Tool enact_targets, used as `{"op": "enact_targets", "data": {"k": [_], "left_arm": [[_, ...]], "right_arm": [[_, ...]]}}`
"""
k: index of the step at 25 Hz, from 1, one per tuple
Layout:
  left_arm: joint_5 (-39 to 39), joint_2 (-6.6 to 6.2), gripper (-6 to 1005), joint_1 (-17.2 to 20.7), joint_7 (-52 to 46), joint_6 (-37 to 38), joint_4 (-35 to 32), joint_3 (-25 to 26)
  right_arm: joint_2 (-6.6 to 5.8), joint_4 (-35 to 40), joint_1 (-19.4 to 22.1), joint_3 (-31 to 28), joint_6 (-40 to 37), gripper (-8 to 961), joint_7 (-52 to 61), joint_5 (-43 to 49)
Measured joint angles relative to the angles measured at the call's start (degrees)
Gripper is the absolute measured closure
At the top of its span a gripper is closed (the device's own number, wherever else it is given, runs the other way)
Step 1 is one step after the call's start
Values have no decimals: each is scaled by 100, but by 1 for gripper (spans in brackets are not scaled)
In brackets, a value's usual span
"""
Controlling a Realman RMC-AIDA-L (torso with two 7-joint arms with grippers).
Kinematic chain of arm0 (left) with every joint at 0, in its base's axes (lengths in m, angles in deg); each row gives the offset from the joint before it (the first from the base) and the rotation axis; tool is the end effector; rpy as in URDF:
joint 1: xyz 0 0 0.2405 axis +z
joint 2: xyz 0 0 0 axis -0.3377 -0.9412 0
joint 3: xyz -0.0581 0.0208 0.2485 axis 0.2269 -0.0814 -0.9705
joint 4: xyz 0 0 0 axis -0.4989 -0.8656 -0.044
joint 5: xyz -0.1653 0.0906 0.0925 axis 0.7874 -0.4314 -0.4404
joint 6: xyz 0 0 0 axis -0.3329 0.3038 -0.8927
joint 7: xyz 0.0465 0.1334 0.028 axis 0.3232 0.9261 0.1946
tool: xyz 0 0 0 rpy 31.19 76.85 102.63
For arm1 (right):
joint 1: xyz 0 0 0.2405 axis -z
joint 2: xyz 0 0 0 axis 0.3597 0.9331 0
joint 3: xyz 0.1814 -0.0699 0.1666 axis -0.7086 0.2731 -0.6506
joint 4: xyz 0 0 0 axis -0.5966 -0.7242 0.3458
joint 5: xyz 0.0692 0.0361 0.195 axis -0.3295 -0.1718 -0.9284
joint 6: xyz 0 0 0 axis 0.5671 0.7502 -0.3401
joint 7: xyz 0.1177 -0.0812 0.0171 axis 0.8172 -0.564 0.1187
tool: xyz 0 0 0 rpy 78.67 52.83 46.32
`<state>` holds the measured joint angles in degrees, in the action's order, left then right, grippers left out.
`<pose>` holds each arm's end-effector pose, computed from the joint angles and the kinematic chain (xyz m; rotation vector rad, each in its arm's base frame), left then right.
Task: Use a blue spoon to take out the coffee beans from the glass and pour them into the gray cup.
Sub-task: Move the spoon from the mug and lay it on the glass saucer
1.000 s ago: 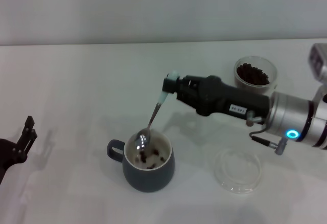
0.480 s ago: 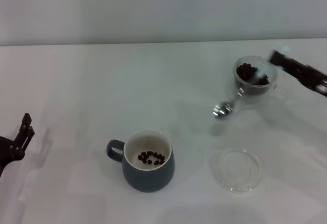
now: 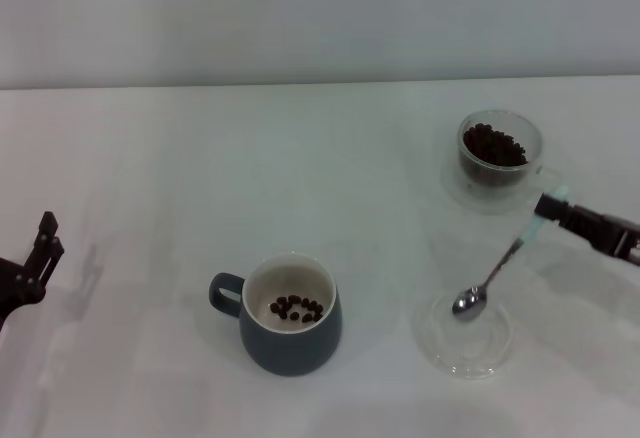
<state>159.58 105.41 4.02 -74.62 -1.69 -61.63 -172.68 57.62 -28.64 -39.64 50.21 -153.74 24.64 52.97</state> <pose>-0.3486 0.2580 -0.0387 -1.6540 -0.5276 -0.6313 0.3603 0.2761 0.0259 -2.0618 1.3419 1.0656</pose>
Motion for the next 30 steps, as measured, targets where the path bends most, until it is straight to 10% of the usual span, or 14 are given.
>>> {"op": "enact_targets", "data": {"k": [30], "left_arm": [[25,-9,229,-150,21,-17,0,0]], "right_arm": [[315,-98,47,48,612,808,110,304]]}}
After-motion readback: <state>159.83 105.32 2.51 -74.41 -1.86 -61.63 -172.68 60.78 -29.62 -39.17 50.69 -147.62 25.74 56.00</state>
